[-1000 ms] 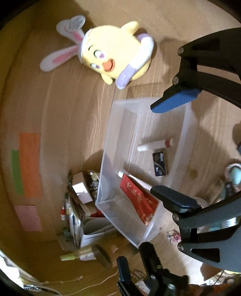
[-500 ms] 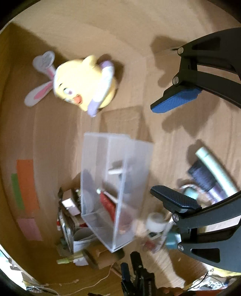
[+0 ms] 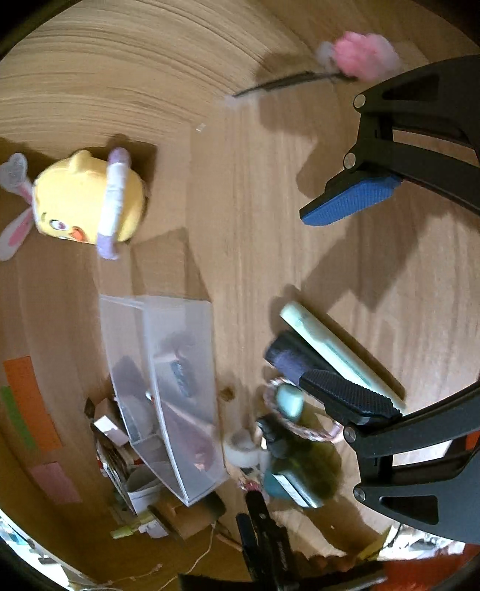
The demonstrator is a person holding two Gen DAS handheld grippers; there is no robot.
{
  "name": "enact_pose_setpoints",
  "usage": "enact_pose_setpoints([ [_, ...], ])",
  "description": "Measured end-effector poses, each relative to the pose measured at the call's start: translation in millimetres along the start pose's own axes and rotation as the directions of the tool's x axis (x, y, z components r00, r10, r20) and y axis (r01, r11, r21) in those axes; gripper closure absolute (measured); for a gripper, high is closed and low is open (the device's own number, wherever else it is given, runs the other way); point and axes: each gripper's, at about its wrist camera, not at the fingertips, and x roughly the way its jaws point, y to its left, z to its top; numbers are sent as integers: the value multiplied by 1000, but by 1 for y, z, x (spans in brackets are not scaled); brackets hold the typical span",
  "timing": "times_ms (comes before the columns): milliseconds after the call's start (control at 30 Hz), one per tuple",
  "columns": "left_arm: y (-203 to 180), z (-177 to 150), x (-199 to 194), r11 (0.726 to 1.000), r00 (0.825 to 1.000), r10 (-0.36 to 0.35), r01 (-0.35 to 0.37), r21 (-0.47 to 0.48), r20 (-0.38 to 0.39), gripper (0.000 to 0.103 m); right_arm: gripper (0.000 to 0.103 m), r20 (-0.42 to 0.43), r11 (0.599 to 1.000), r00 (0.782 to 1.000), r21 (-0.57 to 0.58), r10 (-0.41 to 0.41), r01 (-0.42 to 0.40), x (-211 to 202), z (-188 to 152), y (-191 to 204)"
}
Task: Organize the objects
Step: 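Move both tools back toward the remaining items on the desk, then grasp the pink keychain with the left tool while the right tool grasps the pale green marker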
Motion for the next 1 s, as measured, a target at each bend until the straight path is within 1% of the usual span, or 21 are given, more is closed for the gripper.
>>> enact_pose_setpoints([
  [67, 4, 1, 4, 1000, 1000, -2, 2, -17, -11, 24, 25, -9, 1000, 1000, 1, 15, -15, 2, -5, 2],
  [200, 8, 1, 13, 999, 999, -15, 13, -40, -35, 32, 25, -26, 1000, 999, 4, 20, -20, 9, -13, 4],
  [267, 10, 2, 16, 999, 999, -16, 14, -45, -48, 37, 25, -37, 999, 998, 19, 41, -40, 11, -13, 1],
  [333, 10, 2, 15, 999, 999, -13, 11, -42, -45, 38, 28, -33, 999, 999, 19, 39, -38, 10, -14, -1],
  [433, 7, 0, 15, 1000, 999, 16, -16, -22, -42, 44, 34, -34, 999, 998, 22, 45, -44, 9, -15, -3],
  [533, 5, -1, 14, 999, 999, 39, -39, -9, -37, 54, 42, -36, 999, 998, 26, 47, -46, 8, -15, -6],
  [600, 6, -2, 13, 999, 998, 49, -49, -2, -32, 62, 49, -38, 999, 998, 23, 49, -48, 7, -15, -7],
  [633, 6, -3, 13, 999, 998, 48, -48, -2, -31, 64, 51, -38, 999, 998, 18, 46, -45, 7, -15, -7],
  [700, 7, -2, 13, 999, 999, 46, -46, 2, -29, 70, 59, -37, 999, 999, 1, 37, -37, 8, -14, -5],
  [733, 7, -1, 14, 999, 999, 46, -46, 4, -28, 71, 60, -36, 999, 999, -9, 32, -32, 9, -14, -3],
  [800, 7, 0, 15, 999, 999, 46, -46, 6, -26, 77, 69, -31, 999, 999, -29, 15, -16, 11, -14, 0],
  [867, 6, 1, 16, 999, 999, 47, -47, 8, -23, 81, 75, -26, 999, 1000, -45, 0, -1, 12, -13, 3],
  [967, 6, -1, 15, 999, 999, 50, -50, 7, -20, 81, 81, -13, 999, 1000, -43, -14, 13, 13, -13, 2],
  [1000, 6, -1, 14, 998, 998, 56, -56, 5, -15, 81, 85, -12, 999, 1000, -36, -14, 13, 13, -12, 0],
])
